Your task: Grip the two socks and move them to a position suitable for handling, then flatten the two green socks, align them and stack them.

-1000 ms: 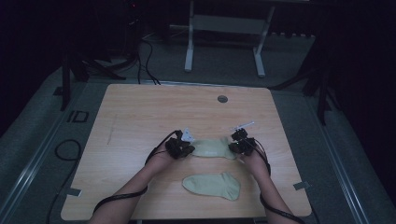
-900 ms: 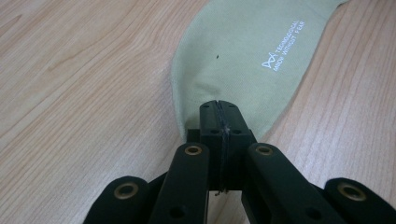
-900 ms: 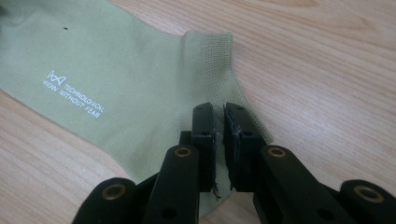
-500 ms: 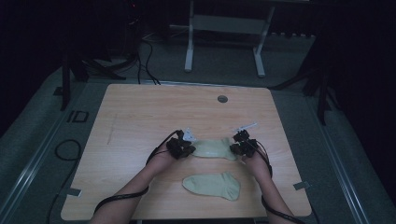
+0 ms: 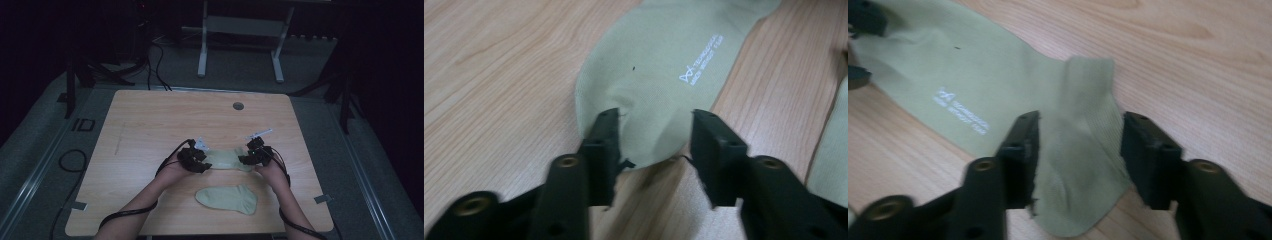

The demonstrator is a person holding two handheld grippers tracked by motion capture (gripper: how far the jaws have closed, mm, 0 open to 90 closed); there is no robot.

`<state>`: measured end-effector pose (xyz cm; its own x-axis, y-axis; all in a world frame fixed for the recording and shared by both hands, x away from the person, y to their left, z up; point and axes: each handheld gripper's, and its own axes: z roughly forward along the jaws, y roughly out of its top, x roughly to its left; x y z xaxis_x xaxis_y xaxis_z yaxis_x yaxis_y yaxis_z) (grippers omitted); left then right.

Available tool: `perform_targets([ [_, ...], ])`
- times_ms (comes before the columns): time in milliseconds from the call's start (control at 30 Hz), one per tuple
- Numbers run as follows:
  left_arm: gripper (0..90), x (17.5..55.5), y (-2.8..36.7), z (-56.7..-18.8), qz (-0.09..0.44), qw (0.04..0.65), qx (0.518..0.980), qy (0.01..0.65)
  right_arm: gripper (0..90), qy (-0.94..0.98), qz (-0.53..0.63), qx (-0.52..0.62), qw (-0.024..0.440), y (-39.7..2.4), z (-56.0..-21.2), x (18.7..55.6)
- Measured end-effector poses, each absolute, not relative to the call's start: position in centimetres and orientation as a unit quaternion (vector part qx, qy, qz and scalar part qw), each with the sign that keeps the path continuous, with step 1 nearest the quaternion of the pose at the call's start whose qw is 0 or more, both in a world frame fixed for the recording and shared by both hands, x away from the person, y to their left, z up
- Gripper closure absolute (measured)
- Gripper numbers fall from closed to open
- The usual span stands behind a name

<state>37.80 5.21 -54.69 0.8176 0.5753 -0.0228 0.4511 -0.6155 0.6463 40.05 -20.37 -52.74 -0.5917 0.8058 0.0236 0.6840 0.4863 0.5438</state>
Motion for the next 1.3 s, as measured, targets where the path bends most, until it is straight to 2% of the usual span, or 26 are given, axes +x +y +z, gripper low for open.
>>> perform_targets([
  [67, 44.8, 37.7, 5.4, -54.4, 0.094, 0.33, 0.891, 0.297, 37.3, 0.855, 0.258, 0.432, 0.123, -20.2, -52.4, 39.9],
  [167, 43.4, 37.5, 5.9, -54.1, 0.088, 0.33, 0.889, 0.305, 31.8, 0.855, 0.263, 0.429, 0.125, -20.3, -52.1, 39.7],
  [233, 43.4, 37.4, 6.1, -54.1, 0.085, 0.333, 0.888, 0.307, 32.3, 0.852, 0.267, 0.431, 0.127, -20.3, -52.0, 39.6],
  [300, 43.4, 37.3, 6.5, -53.8, 0.078, 0.335, 0.885, 0.315, 28.4, 0.854, 0.273, 0.433, 0.098, -20.4, -51.9, 39.5],
  [400, 43.3, 36.9, 6.7, -53.5, 0.08, 0.333, 0.885, 0.315, 28.4, 0.853, 0.281, 0.428, 0.101, -20.4, -51.7, 39.1],
  [533, 41.7, 36.1, 7.1, -52.9, 0.068, 0.344, 0.881, 0.316, 29.4, 0.856, 0.286, 0.42, 0.095, -20.4, -51.3, 38.6],
  [700, 41.6, 34.7, 7.2, -52.2, 0.066, 0.341, 0.887, 0.305, 36.9, 0.861, 0.291, 0.409, 0.079, -20.8, -50.8, 37.5],
  [800, 41.7, 33.5, 7.6, -51.9, 0.063, 0.339, 0.89, 0.3, 37.9, 0.862, 0.297, 0.403, 0.078, -21.1, -50.4, 36.6],
  [900, 41.7, 32.4, 7.9, -51.7, 0.06, 0.339, 0.89, 0.298, 44.9, 0.865, 0.305, 0.391, 0.076, -21.8, -49.8, 35.5],
  [967, 41.7, 31.8, 8.1, -51.7, 0.058, 0.342, 0.889, 0.3, 45.2, 0.869, 0.305, 0.383, 0.075, -22.3, -49.7, 34.7],
  [1300, 41.7, 29.8, 7.8, -53.1, 0.045, 0.321, 0.895, 0.306, 50.1, 0.877, 0.282, 0.382, 0.071, -24.2, -51.6, 30.8],
])
